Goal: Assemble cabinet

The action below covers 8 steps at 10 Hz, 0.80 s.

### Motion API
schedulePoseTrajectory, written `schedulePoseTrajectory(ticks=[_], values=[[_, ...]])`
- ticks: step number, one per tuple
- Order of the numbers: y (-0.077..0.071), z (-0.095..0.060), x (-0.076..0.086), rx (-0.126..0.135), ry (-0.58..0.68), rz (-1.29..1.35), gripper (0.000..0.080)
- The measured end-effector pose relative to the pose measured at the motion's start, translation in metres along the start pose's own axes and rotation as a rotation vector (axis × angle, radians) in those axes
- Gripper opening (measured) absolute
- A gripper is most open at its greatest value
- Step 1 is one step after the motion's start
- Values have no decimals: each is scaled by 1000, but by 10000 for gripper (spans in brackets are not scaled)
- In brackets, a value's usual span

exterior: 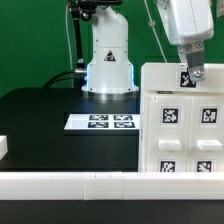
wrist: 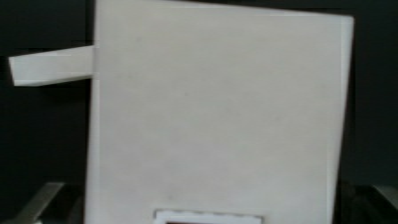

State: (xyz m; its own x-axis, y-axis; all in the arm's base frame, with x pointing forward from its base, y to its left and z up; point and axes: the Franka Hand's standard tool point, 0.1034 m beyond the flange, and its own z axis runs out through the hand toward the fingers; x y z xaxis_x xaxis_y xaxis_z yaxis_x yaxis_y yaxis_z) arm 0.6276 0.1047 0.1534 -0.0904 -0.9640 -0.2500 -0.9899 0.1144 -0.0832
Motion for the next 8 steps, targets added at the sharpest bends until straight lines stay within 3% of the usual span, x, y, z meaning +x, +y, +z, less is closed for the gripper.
schedulePoseTrajectory(ticks=[1,5,8], values=[[0,0,0,0,0,-4,647],[5,-23,-12,-50,-29,-256,648],[4,-21,-11,-44,-31,-436,648]])
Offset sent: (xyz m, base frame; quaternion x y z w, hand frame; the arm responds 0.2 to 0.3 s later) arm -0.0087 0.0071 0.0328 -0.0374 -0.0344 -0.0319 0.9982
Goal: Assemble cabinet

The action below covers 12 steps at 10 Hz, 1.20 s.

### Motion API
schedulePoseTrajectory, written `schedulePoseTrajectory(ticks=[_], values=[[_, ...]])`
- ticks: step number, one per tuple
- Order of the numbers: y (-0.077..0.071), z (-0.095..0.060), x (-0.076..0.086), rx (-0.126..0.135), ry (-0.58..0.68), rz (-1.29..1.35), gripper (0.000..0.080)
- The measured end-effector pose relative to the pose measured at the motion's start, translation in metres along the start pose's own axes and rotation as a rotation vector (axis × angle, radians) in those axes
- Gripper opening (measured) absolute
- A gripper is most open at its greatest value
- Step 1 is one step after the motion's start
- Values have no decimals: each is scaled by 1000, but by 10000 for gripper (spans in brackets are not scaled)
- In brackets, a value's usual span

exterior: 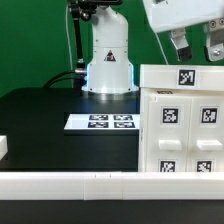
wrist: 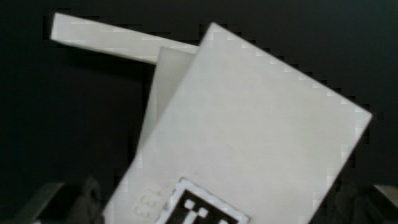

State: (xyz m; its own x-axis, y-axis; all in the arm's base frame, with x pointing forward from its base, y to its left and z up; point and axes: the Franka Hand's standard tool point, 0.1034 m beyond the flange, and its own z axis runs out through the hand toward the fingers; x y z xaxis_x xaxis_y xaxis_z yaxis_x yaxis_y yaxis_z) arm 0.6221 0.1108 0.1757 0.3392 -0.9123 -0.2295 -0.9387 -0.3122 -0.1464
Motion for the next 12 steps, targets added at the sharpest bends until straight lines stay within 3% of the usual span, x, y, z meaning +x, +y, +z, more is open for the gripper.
schedulePoseTrajectory(ticks=[1,2,4,9,11,12], values=[[3,-1,-1,-29,1,-149,648],[4,-5,-3,-79,1,-316,648],[-1,-9,-6,-133,-3,-651,648],[-1,-9,-4,-138,-21,-975,648],[0,-10,1,-212,-2,-1394,648],[-2,-9,2,-225,-17,-1589,648]])
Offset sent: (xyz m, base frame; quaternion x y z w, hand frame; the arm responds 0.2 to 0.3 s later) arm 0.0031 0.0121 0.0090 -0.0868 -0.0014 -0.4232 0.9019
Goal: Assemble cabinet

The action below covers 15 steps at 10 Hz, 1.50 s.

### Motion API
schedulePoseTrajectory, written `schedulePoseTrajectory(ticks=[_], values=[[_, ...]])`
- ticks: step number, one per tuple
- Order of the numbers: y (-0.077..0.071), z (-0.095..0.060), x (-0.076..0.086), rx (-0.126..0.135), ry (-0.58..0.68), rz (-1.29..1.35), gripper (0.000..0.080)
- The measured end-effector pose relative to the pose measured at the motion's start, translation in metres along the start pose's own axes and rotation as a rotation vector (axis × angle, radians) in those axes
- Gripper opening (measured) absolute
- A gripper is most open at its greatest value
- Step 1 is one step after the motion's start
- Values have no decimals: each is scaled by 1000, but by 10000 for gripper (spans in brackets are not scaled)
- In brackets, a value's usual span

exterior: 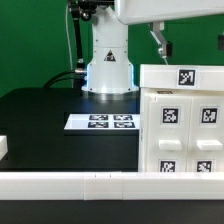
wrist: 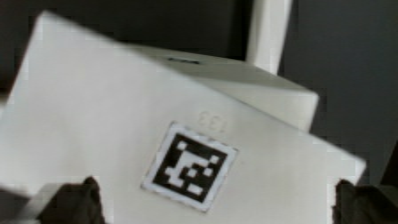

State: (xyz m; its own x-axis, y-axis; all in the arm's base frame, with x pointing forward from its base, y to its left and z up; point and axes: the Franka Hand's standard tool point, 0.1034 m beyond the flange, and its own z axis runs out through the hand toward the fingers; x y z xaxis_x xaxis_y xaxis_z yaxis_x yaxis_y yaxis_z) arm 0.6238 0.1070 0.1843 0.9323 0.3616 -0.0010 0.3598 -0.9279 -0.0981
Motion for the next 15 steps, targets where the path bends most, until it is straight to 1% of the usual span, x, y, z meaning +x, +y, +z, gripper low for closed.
schedulePoseTrajectory(ticks=[1,4,5,7,8,10,13,15], values=[[-1,1,2,-14,-9,-112,648],[4,2,1,-15,-10,-264,648],[5,2,1,-21,-11,-359,648],[6,5,4,-76,-16,-636,648],[4,8,4,-96,-21,-740,648],[1,15,2,-96,-23,-773,648],[-2,23,-3,-86,-34,-767,648],[6,25,-5,-84,-37,-743,648]])
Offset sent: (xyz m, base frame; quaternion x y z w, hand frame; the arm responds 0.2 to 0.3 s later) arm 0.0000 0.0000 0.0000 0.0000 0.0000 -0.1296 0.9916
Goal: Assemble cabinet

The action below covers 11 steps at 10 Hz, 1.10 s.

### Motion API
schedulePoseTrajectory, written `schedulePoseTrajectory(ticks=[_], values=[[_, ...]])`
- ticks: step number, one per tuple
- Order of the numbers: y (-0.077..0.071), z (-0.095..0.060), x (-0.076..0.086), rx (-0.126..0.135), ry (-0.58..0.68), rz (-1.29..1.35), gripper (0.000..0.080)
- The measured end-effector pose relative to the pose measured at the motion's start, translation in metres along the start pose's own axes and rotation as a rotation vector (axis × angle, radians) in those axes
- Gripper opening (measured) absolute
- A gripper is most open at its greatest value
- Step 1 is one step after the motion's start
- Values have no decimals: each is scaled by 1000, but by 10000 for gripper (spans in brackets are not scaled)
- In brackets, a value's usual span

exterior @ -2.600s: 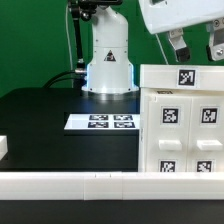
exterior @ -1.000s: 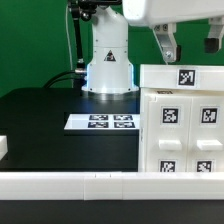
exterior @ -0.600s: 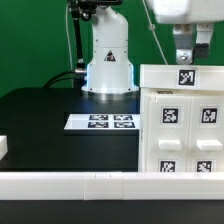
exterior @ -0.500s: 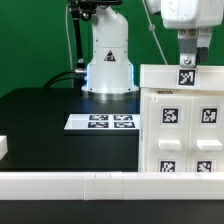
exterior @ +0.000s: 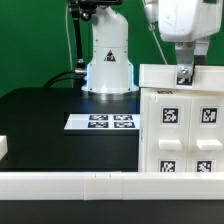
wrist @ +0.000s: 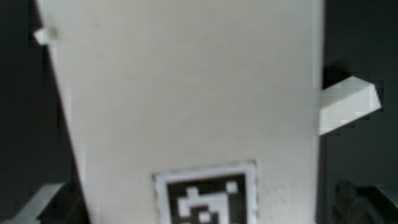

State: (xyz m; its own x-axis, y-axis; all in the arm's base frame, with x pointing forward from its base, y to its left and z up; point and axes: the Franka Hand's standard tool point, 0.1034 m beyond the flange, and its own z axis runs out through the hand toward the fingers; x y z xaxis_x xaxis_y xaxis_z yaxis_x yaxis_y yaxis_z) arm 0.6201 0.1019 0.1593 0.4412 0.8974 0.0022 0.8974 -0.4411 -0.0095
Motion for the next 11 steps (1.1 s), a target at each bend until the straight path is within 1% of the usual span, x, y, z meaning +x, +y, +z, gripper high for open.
schedulePoseTrajectory(ticks=[2,3,4,5,7,8,9,10,11], values=[[0,0,0,1,1,46,634],[0,0,0,1,1,113,550],[0,0,0,1,1,157,550],[0,0,0,7,1,270,550],[1,0,2,6,5,534,550],[2,-1,4,13,26,673,550],[2,0,4,39,63,860,550],[3,1,2,77,86,1025,550],[4,1,1,85,86,1110,550]])
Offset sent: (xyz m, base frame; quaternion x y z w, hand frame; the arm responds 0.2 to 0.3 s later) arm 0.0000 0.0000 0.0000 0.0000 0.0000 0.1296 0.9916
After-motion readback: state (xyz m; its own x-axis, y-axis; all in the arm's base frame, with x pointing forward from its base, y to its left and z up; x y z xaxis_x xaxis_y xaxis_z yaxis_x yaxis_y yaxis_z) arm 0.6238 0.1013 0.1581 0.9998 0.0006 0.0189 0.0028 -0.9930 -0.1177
